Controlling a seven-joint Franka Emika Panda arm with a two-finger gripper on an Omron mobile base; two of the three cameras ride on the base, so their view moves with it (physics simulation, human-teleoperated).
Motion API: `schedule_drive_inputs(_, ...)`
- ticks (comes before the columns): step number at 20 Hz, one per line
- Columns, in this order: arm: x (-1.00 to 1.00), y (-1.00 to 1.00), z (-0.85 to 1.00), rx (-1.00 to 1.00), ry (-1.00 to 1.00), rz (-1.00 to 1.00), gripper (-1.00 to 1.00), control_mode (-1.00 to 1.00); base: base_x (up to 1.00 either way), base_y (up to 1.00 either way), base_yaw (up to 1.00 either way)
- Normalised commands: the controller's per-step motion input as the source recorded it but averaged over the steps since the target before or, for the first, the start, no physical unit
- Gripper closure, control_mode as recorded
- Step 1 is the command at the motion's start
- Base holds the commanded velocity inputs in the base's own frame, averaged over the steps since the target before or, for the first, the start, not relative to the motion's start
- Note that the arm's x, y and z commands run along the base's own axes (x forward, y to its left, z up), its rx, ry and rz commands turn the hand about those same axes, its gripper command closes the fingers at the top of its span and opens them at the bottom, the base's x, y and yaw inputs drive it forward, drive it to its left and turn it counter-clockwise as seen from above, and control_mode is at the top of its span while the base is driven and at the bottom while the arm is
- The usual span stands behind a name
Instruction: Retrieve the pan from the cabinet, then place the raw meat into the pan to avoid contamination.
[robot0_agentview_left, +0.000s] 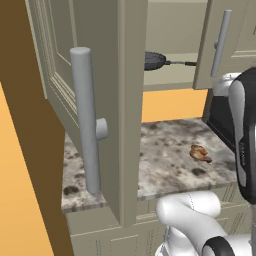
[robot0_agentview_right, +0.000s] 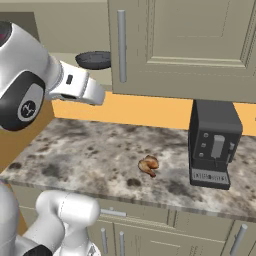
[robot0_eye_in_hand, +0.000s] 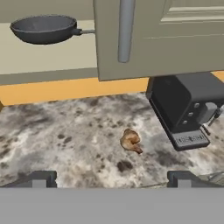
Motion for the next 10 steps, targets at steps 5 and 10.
schedule_drive_inputs(5, 0.49, -0.03, 0.39, 0.02, -0.14, -0.08, -1.00, -1.00, 0.00, 0.00, 0.00)
schedule_drive_inputs(10, 0.48, -0.30, 0.19, 0.06, -0.10, 0.00, -1.00, -1.00, 0.00, 0.00, 0.00)
